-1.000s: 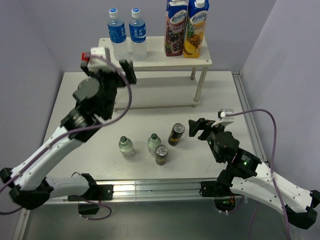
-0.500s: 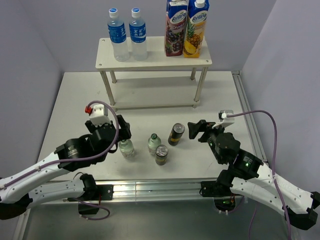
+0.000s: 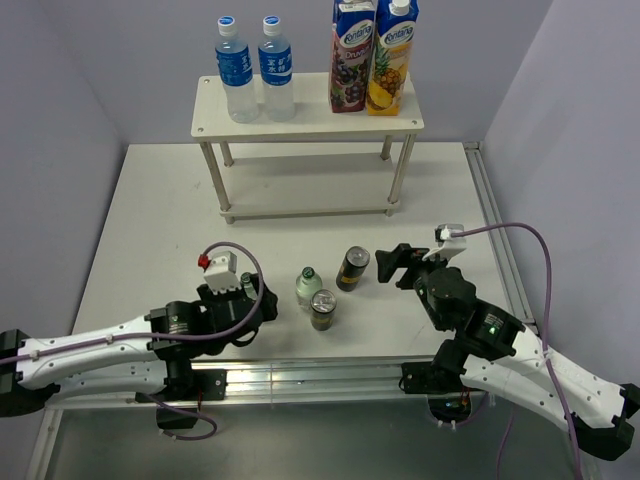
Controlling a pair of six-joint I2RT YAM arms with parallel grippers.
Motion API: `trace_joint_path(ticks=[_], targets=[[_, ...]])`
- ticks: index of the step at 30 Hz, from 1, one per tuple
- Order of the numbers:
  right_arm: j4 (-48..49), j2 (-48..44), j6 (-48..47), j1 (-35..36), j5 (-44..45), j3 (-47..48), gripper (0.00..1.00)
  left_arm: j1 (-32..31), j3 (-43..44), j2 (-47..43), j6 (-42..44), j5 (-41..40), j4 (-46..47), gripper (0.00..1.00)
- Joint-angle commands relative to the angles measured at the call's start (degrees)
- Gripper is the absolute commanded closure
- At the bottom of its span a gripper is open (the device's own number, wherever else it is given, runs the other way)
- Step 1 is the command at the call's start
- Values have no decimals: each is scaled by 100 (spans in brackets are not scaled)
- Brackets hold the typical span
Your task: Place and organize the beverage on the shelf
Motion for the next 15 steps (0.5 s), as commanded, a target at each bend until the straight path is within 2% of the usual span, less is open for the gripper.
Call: trace_joint_path(ticks=[1,11,15], targets=[[-8,-39,126,-24,98,-75,10,-168,-184,261,-446,-126,229,1],[-16,-56,144,-15,45,-163,10,-212,-790,1097,-947,-943,694,1],[27,-30,162,-24,27,-215,10,-229,-624,1448,-1165,-1347,538,1]])
